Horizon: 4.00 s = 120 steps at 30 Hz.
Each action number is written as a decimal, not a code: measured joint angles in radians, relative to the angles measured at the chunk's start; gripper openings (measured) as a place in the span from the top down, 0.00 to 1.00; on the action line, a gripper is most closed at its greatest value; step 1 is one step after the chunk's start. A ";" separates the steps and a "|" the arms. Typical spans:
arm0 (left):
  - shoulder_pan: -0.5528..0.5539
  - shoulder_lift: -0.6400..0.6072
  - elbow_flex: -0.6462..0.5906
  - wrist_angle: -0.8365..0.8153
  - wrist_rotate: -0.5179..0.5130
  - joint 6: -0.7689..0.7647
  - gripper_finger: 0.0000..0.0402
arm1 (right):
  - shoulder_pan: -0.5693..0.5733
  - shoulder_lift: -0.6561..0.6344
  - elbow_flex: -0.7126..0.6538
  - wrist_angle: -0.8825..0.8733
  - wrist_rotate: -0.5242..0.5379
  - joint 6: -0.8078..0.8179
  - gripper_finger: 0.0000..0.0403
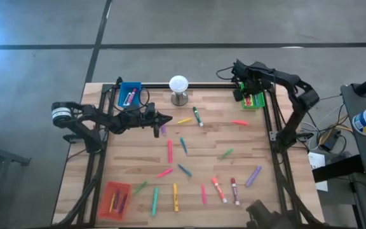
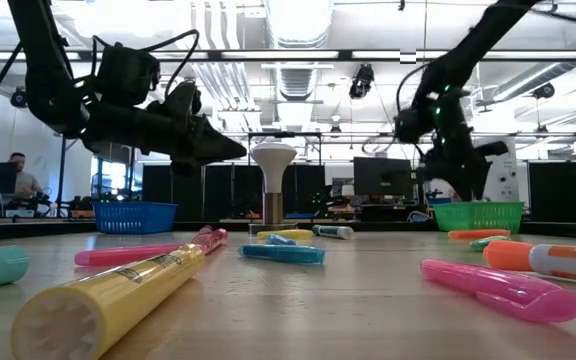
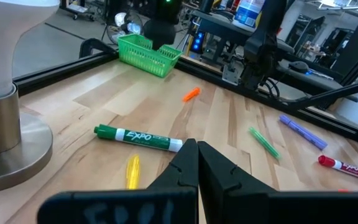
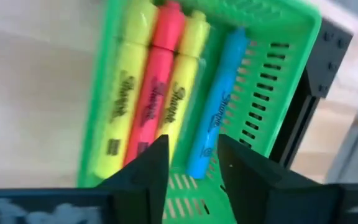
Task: Pick & Place Markers
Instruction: Put the top pink pen into the orange bin
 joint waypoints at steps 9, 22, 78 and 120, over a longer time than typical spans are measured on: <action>0.000 0.000 0.000 -0.025 0.000 0.000 1.00 | 0.154 -0.447 -0.382 0.596 -0.237 -0.073 0.95; -0.007 -0.026 0.036 -0.118 -0.001 -0.106 1.00 | 0.455 -0.764 -0.884 1.361 -0.308 -0.072 0.98; -0.708 0.372 0.989 -1.912 -0.250 -0.749 0.66 | 0.563 -0.781 -1.107 1.682 -0.368 -0.114 0.98; -0.830 0.162 0.978 -2.178 -0.111 -1.033 0.91 | 0.572 -0.780 -1.108 1.689 -0.366 -0.114 0.98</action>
